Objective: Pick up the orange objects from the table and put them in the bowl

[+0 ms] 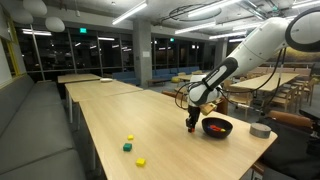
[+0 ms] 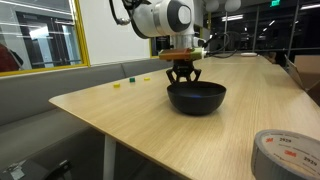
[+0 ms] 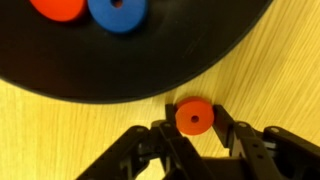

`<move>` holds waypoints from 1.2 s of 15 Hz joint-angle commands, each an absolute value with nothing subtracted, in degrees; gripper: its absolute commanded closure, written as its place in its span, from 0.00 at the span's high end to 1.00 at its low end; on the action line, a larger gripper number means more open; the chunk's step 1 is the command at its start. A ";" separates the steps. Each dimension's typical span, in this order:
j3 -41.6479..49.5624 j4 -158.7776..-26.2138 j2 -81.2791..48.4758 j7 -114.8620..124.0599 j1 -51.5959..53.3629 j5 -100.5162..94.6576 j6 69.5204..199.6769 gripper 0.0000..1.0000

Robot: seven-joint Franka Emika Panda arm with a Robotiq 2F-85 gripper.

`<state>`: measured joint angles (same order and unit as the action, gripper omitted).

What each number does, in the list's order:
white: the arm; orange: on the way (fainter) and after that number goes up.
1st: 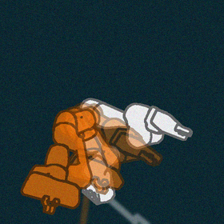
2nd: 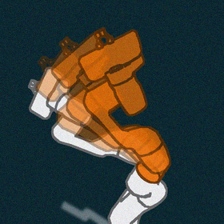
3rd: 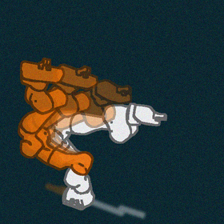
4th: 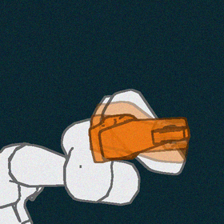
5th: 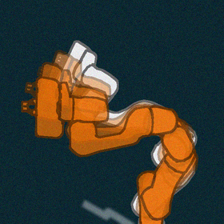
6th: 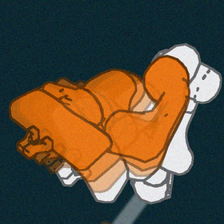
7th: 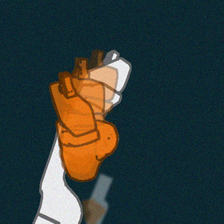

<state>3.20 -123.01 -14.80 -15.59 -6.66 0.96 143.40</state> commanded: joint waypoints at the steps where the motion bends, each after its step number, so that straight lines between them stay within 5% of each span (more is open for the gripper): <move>1: 3.87 -123.06 -12.51 -11.78 -5.68 -2.25 141.35 0.25; 18: 5.52 -130.16 2.44 1.05 -6.02 -9.56 134.26 0.25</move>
<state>4.87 -127.83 -1.29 -2.45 -5.97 -7.09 136.00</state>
